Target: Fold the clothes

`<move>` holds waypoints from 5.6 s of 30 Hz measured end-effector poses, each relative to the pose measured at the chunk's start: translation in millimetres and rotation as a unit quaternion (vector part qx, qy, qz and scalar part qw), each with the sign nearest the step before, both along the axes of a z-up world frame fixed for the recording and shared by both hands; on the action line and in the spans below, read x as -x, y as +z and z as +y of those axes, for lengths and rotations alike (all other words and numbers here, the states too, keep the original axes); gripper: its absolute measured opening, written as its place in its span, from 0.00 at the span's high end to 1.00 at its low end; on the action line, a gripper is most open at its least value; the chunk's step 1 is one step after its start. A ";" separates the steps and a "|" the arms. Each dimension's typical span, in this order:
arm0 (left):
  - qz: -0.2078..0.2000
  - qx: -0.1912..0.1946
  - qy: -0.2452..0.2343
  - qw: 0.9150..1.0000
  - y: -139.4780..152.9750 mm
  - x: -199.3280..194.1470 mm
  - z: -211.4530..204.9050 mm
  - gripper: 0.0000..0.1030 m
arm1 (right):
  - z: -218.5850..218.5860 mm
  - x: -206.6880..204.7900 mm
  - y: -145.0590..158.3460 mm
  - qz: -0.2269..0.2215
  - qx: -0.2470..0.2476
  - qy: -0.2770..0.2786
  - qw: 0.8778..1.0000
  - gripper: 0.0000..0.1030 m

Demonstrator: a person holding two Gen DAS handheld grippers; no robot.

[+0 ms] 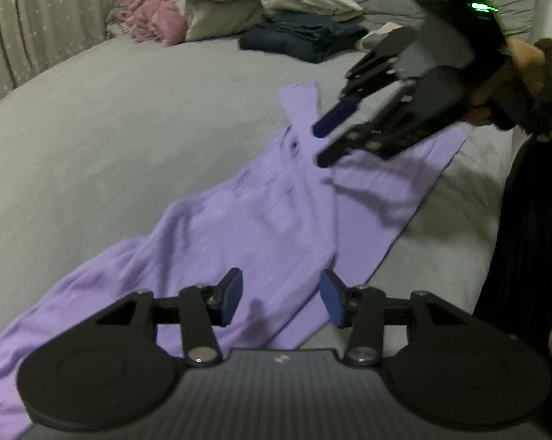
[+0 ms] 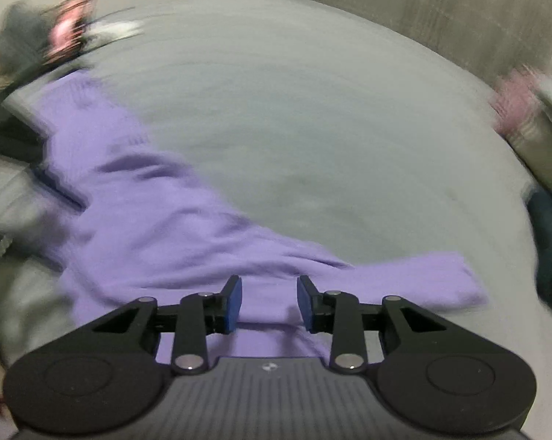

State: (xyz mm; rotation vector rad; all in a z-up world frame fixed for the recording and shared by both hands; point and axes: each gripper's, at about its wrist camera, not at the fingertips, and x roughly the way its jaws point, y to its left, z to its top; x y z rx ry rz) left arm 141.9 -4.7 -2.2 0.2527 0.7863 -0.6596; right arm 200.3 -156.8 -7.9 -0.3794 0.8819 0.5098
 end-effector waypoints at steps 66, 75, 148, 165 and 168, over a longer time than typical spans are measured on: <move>-0.031 -0.035 -0.043 0.998 -41.3 -30.1 -101.0 0.73 | -214.3 -22.3 -35.5 -0.018 -0.209 -0.364 0.907 0.66; -0.019 -0.017 -0.036 0.999 -44.7 -37.9 -99.3 0.93 | -168.5 -48.3 -55.2 -0.031 -0.117 -0.270 0.955 0.98; 0.031 0.071 -0.115 0.990 -24.6 -9.5 -109.4 0.73 | -184.1 81.7 -27.3 0.068 -0.100 -0.334 0.935 0.77; 0.026 0.056 -0.107 0.992 -31.8 -11.8 -115.3 0.66 | -211.0 86.6 -19.6 0.026 -0.146 -0.352 0.924 0.75; 0.025 0.055 -0.098 0.993 -32.2 -14.2 -113.9 0.65 | -219.5 85.8 -29.9 0.042 -0.160 -0.362 0.917 0.75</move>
